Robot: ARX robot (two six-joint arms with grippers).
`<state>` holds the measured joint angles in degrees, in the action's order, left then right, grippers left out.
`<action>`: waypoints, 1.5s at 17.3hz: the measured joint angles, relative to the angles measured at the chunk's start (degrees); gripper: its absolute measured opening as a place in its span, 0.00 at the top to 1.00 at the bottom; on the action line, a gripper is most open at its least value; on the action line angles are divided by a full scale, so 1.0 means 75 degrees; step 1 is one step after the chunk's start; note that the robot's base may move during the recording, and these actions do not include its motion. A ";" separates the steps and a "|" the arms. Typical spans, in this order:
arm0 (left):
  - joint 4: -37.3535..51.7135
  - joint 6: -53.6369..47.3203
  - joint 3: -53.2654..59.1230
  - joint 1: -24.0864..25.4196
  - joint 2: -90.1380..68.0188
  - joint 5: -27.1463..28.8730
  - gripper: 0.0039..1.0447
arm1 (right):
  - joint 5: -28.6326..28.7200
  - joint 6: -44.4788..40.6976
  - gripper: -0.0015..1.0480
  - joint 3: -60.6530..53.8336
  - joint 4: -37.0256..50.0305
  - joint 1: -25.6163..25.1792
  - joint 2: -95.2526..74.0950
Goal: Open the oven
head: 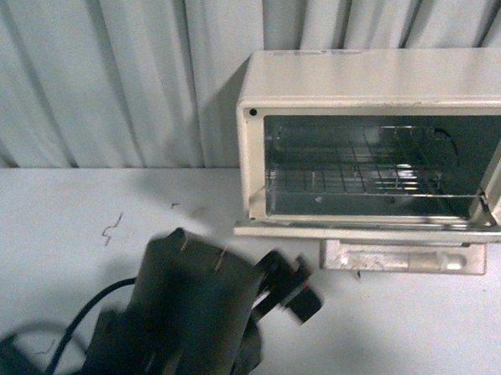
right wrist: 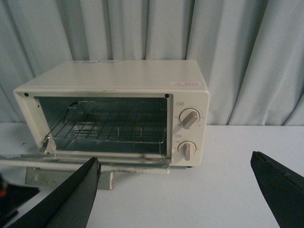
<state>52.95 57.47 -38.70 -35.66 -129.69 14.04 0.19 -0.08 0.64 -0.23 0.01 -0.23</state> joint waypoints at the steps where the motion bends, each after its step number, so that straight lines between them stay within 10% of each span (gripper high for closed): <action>1: 0.1259 -0.2049 0.1061 0.0204 -0.0192 0.1381 0.36 | 0.0000 0.0006 0.06 0.0000 0.0026 -0.0003 0.0003; 3: 0.2769 -0.4800 0.3083 0.1244 -0.0012 0.2087 0.56 | -0.0050 0.0006 0.06 0.0000 -0.0003 -0.0003 0.0003; 8: 0.2751 -0.7309 0.4954 0.2349 0.2235 0.0565 0.99 | -0.0029 0.0006 0.06 0.0000 -0.0003 -0.0003 0.0003; 14: 0.2748 -0.7528 0.5246 0.3488 0.7099 -0.0621 0.99 | -0.0026 0.0006 0.06 0.0000 -0.0003 -0.0003 0.0003; 22: -0.3978 -0.7530 0.5167 0.4739 1.4286 -0.1871 0.99 | -0.0026 0.0006 0.06 0.0000 -0.0003 -0.0003 0.0003; 26: -0.5094 -0.7530 0.5164 0.4739 1.5329 -0.1871 0.99 | -0.0026 0.0003 0.06 0.0000 -0.0003 -0.0003 0.0003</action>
<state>14.74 0.99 0.03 -0.12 -14.72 0.01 -0.01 -0.05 0.64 -0.25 -0.01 -0.21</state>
